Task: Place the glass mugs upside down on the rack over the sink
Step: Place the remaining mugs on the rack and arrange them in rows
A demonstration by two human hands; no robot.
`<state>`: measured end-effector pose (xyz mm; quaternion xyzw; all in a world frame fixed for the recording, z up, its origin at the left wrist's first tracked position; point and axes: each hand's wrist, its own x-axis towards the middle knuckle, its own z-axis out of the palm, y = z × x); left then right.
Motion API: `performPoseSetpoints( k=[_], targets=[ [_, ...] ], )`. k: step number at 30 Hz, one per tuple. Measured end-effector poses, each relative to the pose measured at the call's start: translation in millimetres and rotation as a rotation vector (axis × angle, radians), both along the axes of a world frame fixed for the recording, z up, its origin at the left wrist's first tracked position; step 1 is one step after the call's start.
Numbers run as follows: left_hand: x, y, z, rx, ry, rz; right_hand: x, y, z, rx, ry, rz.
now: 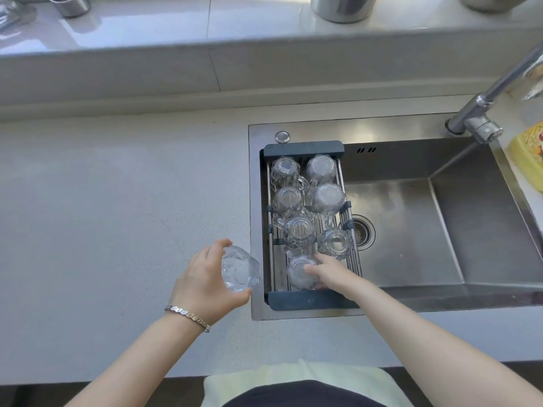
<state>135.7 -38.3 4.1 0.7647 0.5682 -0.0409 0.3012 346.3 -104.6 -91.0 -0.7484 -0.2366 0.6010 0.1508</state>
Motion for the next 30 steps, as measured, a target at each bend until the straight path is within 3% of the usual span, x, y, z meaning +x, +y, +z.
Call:
performPoseSetpoints(
  k=[8,12,17,22,26,30],
  targets=[
    [2.0,3.2,-1.3,0.005,-0.008,0.005,-7.0,4.2,-3.0,0.034,0.037,-0.057],
    [5.0,2.6,-1.9,-0.006,-0.013,0.007,-25.9,12.8,-10.1,0.063,-0.195,0.033],
    [6.1,4.6,-2.0,-0.009,-0.01,0.003,-20.3,10.7,-3.0,0.076,-0.212,0.087],
    [8.0,5.4,-1.5,-0.003,-0.012,-0.008,20.9,-6.8,15.3,0.41,-0.69,0.136],
    [10.2,5.3,-2.1,0.002,-0.009,-0.022,52.8,-6.4,6.5,0.245,-0.614,0.343],
    [11.8,2.6,-1.8,0.01,-0.01,-0.03,49.6,0.1,-5.5,0.168,-0.659,0.377]
  ],
)
